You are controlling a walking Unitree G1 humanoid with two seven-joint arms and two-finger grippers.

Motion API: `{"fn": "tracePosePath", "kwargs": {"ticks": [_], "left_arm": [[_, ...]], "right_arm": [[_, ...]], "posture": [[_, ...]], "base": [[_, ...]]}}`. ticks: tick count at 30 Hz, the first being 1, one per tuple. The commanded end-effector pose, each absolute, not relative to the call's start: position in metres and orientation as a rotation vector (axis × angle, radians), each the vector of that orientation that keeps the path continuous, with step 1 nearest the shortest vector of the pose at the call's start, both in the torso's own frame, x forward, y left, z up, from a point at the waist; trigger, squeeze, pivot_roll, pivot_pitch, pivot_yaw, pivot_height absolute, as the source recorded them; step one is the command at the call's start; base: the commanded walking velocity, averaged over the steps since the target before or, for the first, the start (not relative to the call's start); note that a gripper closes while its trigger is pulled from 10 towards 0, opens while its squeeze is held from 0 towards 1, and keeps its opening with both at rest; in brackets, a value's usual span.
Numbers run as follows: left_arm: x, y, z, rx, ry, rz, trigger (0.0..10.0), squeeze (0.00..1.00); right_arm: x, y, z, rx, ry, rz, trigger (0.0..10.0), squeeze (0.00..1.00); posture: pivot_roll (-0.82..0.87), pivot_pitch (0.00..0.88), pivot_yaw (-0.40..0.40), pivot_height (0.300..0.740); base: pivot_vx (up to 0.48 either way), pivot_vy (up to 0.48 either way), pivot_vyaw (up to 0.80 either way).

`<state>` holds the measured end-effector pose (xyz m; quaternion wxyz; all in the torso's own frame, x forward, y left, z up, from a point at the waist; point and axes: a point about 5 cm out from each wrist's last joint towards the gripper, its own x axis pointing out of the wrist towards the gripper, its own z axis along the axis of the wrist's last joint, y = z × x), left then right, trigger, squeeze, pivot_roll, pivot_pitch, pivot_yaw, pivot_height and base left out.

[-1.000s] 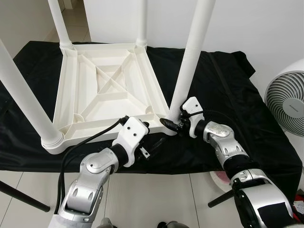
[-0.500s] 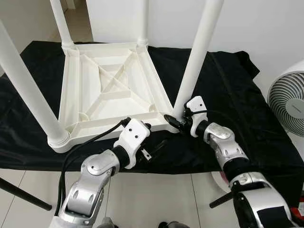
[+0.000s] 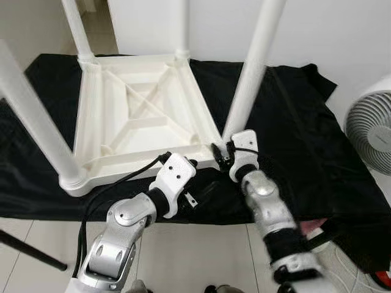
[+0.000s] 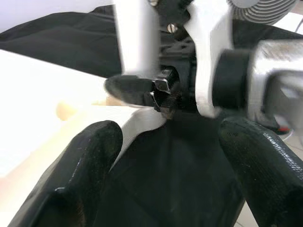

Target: Building children table

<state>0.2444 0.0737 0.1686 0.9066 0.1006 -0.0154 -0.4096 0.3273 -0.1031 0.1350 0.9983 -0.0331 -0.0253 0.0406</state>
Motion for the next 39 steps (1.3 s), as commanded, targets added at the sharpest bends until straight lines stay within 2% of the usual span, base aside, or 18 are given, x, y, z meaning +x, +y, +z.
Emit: {"fn": "tracePosePath", "kwargs": {"ticks": [1, 5, 10, 11, 16, 17, 19, 20, 23, 26, 27, 29, 39], "left_arm": [[0.244, 0.072, 0.167, 0.19, -0.026, -0.813, 10.0, 0.0], [0.244, 0.071, 0.167, 0.183, -0.028, -0.809, 10.0, 0.0], [0.244, 0.07, 0.167, 0.183, -0.027, -0.813, 10.0, 0.0], [0.244, 0.07, 0.167, 0.183, -0.027, -0.813, 10.0, 0.0], [0.245, 0.071, 0.167, 0.182, -0.029, -0.807, 10.0, 0.0], [0.245, 0.071, 0.167, 0.18, -0.029, -0.806, 10.0, 0.0], [0.245, 0.071, 0.167, 0.18, -0.029, -0.806, 10.0, 0.0], [0.244, 0.07, 0.167, 0.179, -0.027, -0.806, 10.0, 0.0], [0.244, 0.07, 0.166, 0.179, -0.026, -0.806, 10.0, 0.0], [0.246, 0.07, 0.167, 0.184, -0.031, -0.805, 10.0, 0.0], [0.246, 0.07, 0.167, 0.184, -0.031, -0.805, 10.0, 0.0], [0.248, 0.071, 0.169, 0.189, -0.039, -0.803, 10.0, 0.0], [0.251, 0.071, 0.172, 0.198, -0.052, -0.803, 10.0, 0.0]], "right_arm": [[0.32, -0.118, 0.13, -0.026, -0.019, -0.081, 10.0, 0.0], [0.313, -0.101, 0.135, -0.012, -0.033, -0.028, 10.0, 0.0], [0.318, -0.107, 0.14, -0.038, -0.053, -0.004, 10.0, 0.0], [0.32, -0.11, 0.14, -0.028, -0.057, 0.012, 10.0, 1.0], [0.325, -0.116, 0.151, -0.025, -0.087, 0.092, 10.0, 1.0], [0.328, -0.118, 0.155, -0.045, -0.099, 0.153, 10.0, 0.14], [0.328, -0.118, 0.155, -0.045, -0.099, 0.153, 10.0, 0.14], [0.334, -0.123, 0.162, -0.069, -0.103, 0.248, 10.0, 0.0], [0.337, -0.127, 0.165, -0.09, -0.101, 0.304, 10.0, 0.0], [0.343, -0.129, 0.17, -0.156, -0.112, 0.511, 10.0, 0.0], [0.343, -0.129, 0.17, -0.156, -0.112, 0.511, 10.0, 0.0], [0.345, -0.128, 0.17, -0.219, -0.092, 0.687, 10.0, 0.0], [0.354, -0.128, 0.16, -0.289, -0.01, 0.846, 10.0, 0.0]], "posture": [[-0.02, 0.079, -0.002, 0.74], [-0.03, 0.08, -0.008, 0.74], [-0.03, 0.079, -0.011, 0.74], [-0.03, 0.079, -0.012, 0.74], [-0.03, 0.08, -0.015, 0.74], [-0.03, 0.083, -0.015, 0.74], [-0.03, 0.083, -0.015, 0.74], [-0.03, 0.08, -0.017, 0.74], [-0.03, 0.08, -0.017, 0.74], [-0.04, 0.071, -0.015, 0.74], [-0.04, 0.071, -0.015, 0.74], [-0.04, 0.063, -0.013, 0.74], [-0.04, 0.055, -0.009, 0.74]], "base": [[0.0, 0.0, 0.0], [0.0, 0.0, 0.0], [0.0, 0.0, 0.0], [0.0, 0.0, 0.0], [0.0, 0.0, 0.0], [0.0, 0.0, 0.0], [0.0, 0.0, 0.0], [0.0, 0.0, 0.0], [0.0, 0.0, 0.0], [0.0, 0.0, 0.0], [0.0, 0.0, 0.0], [0.0, 0.0, 0.0], [0.0, 0.0, 0.0]]}}
